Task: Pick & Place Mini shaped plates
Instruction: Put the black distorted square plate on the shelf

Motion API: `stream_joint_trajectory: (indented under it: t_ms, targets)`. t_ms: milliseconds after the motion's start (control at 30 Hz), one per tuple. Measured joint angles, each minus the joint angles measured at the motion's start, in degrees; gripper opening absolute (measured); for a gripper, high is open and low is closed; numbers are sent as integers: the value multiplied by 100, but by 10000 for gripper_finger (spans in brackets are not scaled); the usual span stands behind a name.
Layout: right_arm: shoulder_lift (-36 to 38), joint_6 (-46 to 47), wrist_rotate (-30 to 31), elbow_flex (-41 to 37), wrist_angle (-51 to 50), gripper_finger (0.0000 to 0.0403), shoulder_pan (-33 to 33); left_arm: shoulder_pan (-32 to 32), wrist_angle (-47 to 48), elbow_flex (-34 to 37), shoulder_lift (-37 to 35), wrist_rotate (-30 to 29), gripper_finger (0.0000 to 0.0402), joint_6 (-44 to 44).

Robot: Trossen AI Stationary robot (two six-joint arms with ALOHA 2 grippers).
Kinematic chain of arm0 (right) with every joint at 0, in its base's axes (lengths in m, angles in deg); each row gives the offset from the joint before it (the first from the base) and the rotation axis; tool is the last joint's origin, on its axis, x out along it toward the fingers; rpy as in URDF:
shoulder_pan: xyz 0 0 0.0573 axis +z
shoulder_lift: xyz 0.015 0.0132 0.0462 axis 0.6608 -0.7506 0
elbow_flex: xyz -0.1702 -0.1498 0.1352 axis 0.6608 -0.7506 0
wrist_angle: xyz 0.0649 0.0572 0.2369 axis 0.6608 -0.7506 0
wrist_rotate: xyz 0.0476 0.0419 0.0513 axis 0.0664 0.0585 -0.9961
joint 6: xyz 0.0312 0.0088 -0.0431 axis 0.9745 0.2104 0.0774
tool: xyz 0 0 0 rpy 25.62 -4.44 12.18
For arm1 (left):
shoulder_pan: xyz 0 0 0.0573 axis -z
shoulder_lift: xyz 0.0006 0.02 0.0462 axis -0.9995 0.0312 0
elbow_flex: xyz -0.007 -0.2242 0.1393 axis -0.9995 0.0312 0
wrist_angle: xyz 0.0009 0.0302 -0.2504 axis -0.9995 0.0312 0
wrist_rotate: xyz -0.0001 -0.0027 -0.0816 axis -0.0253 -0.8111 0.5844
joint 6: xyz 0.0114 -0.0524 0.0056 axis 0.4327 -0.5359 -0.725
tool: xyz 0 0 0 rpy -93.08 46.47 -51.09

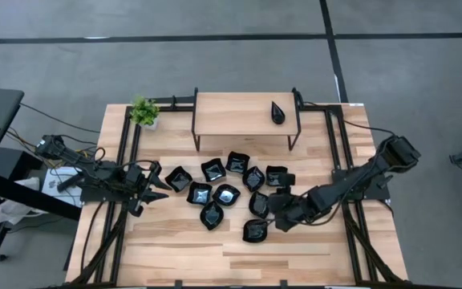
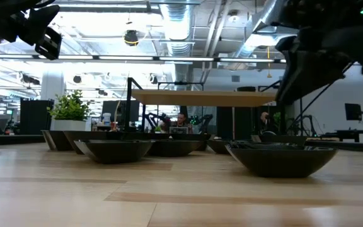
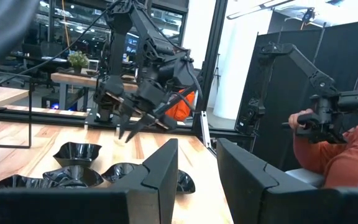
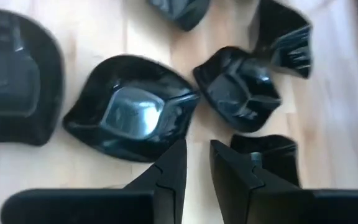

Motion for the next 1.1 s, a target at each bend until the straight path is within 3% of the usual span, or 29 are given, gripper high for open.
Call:
stream_joint_trajectory:
  t_ms: [133, 600, 767, 1100]
  targets:
    - [0, -53, -291, 6, -204, 66, -13, 2, -6, -1, -2, 0, 112, -2]
    - [0, -250, -322, 6, -540, 66, -225, 2, -46, -2, 0, -1, 112, 3]
    - [0, -720, -328, 4, -889, 66, -435, 0, -674, -2, -11, -124, 112, 298]
    - [605, -1262, -794, -110, -924, 66, -881, 0, 7, -2, 123, -1016, 112, 133]
